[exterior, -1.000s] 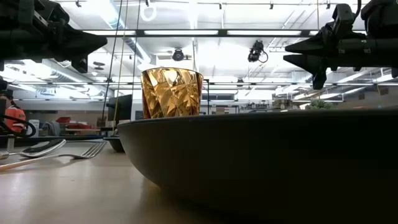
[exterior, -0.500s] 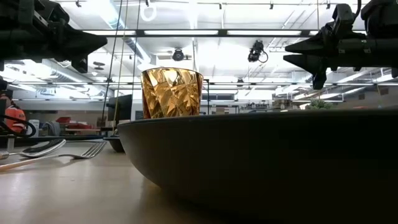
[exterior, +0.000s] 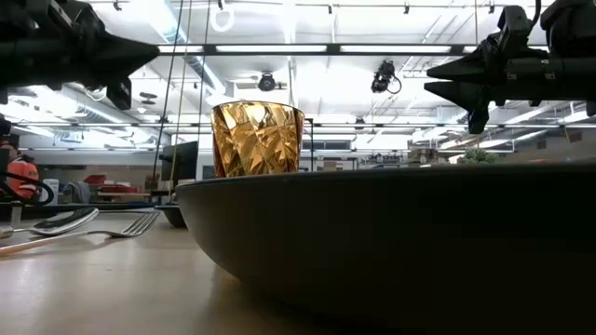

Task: Pick and place plate/cup/fork/spoon on tray
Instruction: Put the brown glass on the black serving tray

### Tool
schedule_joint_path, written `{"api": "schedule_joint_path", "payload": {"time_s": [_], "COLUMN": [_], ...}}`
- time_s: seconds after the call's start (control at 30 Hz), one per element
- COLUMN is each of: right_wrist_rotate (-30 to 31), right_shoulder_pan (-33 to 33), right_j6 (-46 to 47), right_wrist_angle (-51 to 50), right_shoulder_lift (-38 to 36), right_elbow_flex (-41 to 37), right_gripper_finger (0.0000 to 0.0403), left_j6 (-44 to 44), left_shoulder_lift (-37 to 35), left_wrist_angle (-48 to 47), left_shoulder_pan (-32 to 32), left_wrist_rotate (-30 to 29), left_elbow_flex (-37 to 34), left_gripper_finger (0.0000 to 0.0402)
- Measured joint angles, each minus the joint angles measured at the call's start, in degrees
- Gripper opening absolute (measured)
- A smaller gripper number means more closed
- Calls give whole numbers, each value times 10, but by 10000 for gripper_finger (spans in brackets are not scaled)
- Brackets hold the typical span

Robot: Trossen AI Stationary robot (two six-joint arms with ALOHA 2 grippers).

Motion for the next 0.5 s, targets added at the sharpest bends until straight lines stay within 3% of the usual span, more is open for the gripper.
{"api": "schedule_joint_path", "payload": {"time_s": [0.27, 0.5], "right_wrist_rotate": [2, 11], "right_shoulder_pan": [0, 0], "right_j6": [-3, -59], "right_wrist_angle": [0, 21], "right_shoulder_lift": [0, 0], "right_elbow_flex": [0, 0], "right_gripper_finger": [116, 116], "left_j6": [-2, -24], "left_shoulder_lift": [0, 0], "left_wrist_angle": [4, 7], "left_shoulder_pan": [0, 0], "left_wrist_rotate": [0, -4], "left_elbow_flex": [0, 0], "left_gripper_finger": [11, 11]}}
